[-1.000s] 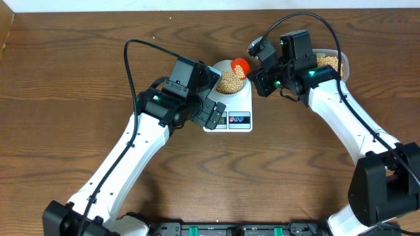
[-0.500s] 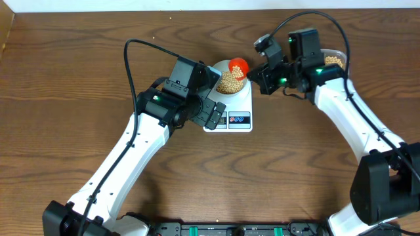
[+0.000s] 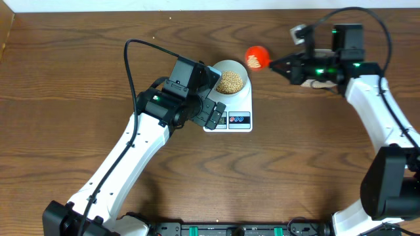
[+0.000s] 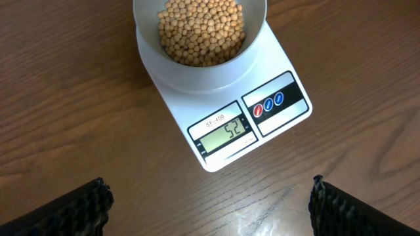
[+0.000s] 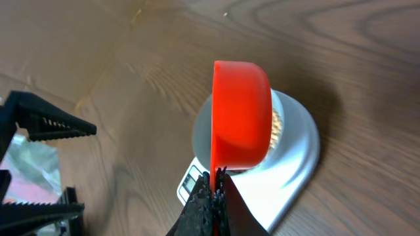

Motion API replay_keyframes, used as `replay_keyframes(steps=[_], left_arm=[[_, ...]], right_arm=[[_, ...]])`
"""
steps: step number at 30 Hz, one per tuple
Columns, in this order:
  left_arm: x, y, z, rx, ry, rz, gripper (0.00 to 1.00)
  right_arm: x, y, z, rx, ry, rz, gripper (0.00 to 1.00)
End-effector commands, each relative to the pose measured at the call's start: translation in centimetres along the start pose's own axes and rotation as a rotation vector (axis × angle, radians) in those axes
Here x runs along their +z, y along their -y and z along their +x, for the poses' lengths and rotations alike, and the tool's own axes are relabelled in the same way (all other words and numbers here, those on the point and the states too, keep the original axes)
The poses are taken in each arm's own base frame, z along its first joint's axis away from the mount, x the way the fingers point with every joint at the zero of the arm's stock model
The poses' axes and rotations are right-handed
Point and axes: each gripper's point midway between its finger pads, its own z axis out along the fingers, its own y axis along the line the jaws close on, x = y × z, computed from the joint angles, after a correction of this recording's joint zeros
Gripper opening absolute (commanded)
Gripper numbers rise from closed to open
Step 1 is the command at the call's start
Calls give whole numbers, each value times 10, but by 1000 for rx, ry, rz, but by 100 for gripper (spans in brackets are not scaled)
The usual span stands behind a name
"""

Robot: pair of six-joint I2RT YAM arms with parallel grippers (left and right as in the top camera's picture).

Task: Scoop item into bowl and weigh 50g on scale
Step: 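Dip the scoop into the soybean tub with the right gripper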

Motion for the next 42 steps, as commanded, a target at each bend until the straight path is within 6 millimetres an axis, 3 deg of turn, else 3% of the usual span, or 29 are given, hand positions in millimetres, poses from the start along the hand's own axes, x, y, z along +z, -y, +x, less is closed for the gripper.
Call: replay_keyframes(steps=[1,10,17,21,28,36,42], left_arm=[[2,-1,1,2,-8,0,98],[2,-1,1,2,-7,0,98],[2,-1,1,2,-8,0,98],[2,-1,1,2,-8,0,98],[2,-1,1,2,-8,0,98],[2,-1,1,2,-8,0,98],[2,-1,1,2,-8,0,98]], right_arm=[[-34,-4,-12,28,66,-46,1],[-116,33,-20,94,190,109,1],[-160,93,7,236,166,436,1],[-170,120,26,288,95,656,1],[-171,139,37,236,-23,947,2],[-158,134,28,103,-102,1169,1],[-165,129,24,28,-143,1355,1]])
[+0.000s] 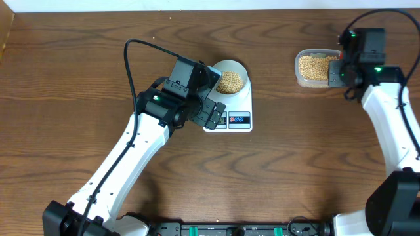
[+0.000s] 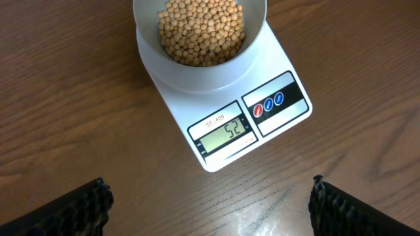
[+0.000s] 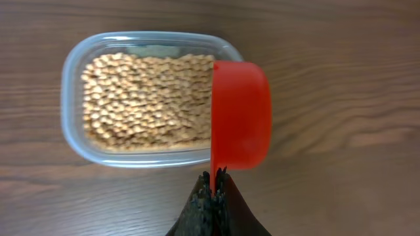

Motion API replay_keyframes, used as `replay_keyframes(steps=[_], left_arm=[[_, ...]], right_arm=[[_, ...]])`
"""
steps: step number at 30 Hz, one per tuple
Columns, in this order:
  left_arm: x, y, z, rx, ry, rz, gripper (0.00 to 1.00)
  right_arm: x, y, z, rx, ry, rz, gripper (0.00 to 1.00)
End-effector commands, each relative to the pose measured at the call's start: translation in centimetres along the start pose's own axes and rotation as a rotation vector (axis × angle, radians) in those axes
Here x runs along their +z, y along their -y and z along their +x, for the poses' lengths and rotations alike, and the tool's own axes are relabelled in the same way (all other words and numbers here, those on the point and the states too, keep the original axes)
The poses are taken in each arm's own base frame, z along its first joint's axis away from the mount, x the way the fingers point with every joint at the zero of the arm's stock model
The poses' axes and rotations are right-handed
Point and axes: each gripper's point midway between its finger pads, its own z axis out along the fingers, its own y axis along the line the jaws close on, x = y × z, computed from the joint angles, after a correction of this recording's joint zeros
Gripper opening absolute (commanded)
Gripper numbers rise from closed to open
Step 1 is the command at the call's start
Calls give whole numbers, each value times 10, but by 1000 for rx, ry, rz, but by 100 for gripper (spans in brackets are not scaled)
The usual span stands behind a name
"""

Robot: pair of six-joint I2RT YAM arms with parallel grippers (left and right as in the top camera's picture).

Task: Scoop item into bowl and weigh 50g on scale
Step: 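Dip the scoop into the soybean tub with the right gripper, then carry the scoop left over the bowl on the scale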

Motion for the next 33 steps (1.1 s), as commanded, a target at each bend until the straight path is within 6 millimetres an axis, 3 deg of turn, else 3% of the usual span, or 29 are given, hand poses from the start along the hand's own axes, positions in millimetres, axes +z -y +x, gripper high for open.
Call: replay_keyframes(steps=[1,7,13,15,22,26,33], left_arm=[[2,-1,1,2,-8,0,98],[2,-1,1,2,-8,0,98],[2,-1,1,2,-8,0,98],[2,-1,1,2,-8,0,98],[2,-1,1,2,-8,0,98],[2,-1,1,2,-8,0,98],[2,-1,1,2,-8,0,98]], right_arm=[[-9,18,-4,-23,15,168,1],[-9,7,-6,-37,23,130,1],[-11,-38,-12,-101,57,-112,1],[-22,-56,-21,-113,88,-203,1],[-98,-138,-64,-197,272,-661,1],[-114,-177,-57,-255,276,-789,1],[-94,-230,-27,-338,164,-822,1]])
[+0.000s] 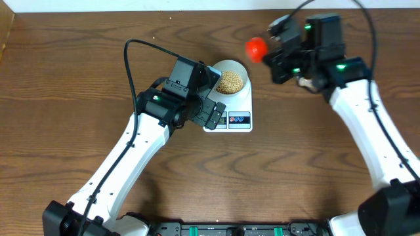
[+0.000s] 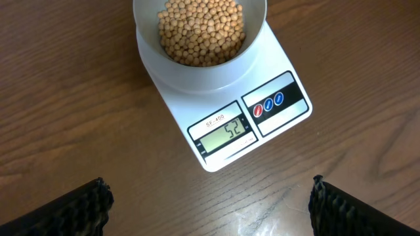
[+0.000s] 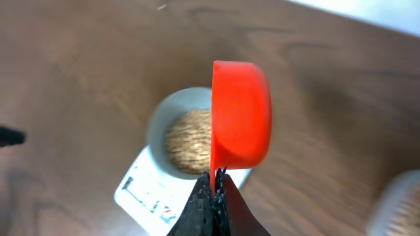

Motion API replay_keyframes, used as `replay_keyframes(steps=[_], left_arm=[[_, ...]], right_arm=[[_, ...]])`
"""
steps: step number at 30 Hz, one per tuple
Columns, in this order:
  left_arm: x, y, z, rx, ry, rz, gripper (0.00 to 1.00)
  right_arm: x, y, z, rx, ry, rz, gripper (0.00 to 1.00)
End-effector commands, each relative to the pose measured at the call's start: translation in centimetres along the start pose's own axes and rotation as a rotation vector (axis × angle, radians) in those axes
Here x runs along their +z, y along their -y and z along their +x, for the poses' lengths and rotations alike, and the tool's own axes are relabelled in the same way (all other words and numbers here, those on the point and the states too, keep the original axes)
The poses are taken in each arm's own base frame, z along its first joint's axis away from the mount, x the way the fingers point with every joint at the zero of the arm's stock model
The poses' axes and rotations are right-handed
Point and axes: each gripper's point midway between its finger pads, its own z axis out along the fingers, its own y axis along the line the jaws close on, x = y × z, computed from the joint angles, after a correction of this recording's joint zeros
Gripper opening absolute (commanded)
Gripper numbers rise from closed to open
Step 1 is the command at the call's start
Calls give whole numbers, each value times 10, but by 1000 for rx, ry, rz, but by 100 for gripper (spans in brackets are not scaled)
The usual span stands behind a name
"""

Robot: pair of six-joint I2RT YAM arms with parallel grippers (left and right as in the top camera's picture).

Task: Scoop item into bowl and weigh 50g on scale

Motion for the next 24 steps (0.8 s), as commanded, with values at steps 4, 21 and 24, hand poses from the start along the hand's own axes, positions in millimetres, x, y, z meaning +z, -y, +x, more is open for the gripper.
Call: replay_keyframes(steps=[4,21,24], left_arm=[[2,-1,1,2,-8,0,98],[2,-1,1,2,-8,0,98],[2,-1,1,2,-8,0,98]], right_arm=[[42,-26,20,-32,-91,-84,1],[104,-29,57,-190,-228,87,1],[111,-28,63,-196,-248,102,1]])
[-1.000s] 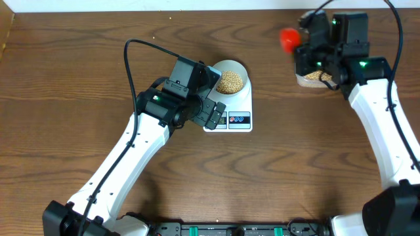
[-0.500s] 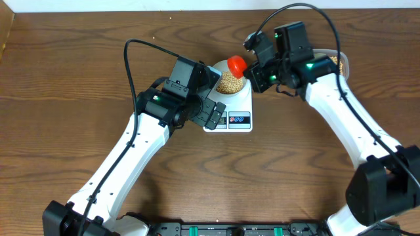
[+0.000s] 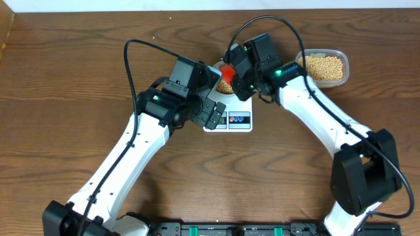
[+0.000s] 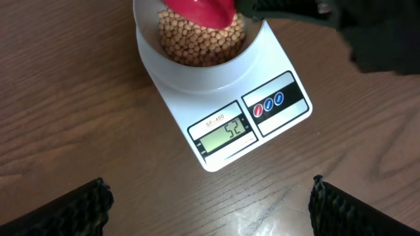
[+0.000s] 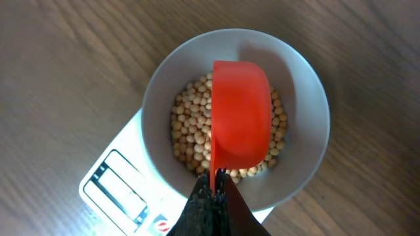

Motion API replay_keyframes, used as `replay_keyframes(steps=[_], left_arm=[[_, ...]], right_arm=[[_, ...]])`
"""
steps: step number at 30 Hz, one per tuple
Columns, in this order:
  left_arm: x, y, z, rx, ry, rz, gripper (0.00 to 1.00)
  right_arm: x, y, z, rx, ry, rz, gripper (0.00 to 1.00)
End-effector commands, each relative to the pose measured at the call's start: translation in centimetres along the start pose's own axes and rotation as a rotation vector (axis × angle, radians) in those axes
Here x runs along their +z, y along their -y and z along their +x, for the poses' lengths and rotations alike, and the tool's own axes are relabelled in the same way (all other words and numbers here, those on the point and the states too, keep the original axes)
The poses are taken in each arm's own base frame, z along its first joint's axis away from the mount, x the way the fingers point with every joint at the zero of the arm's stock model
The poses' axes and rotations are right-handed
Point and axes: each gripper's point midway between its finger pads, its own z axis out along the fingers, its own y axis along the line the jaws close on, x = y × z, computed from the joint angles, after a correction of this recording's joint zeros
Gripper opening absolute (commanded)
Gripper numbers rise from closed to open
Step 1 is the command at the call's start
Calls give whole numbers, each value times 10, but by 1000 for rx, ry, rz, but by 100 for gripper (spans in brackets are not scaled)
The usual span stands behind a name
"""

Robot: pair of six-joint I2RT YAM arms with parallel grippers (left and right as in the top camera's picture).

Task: Scoop item into bowl and weigh 50g on scale

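A white bowl of tan beans stands on the white scale, whose display reads 52. My right gripper is shut on the handle of a red scoop, which hangs bottom-up directly over the beans inside the bowl's rim; the scoop shows from overhead and the scoop also shows in the left wrist view. My left gripper is open, hovering over bare table in front of the scale, its fingertips far apart.
A clear plastic tub of beans sits at the back right, behind my right arm. The left arm's black cable loops over the table left of the scale.
My right gripper carried the red scoop from up and to the right of the bowl to directly over the beans in it. The left gripper and the reading of 52 are unchanged.
The scoop was first held right of the scale, which read 52. Then it was over the bean tub at the back right. Then it was back beside the bowl, and now sits low over the beans. The left gripper stayed open throughout.
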Motion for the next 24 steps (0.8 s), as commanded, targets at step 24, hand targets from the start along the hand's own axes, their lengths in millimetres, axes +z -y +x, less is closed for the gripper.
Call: replay_keyframes(steps=[24], left_arm=[[2,-1,1,2,-8,0,98]], right_arm=[[14,-20,4,51,-23,-101,1]])
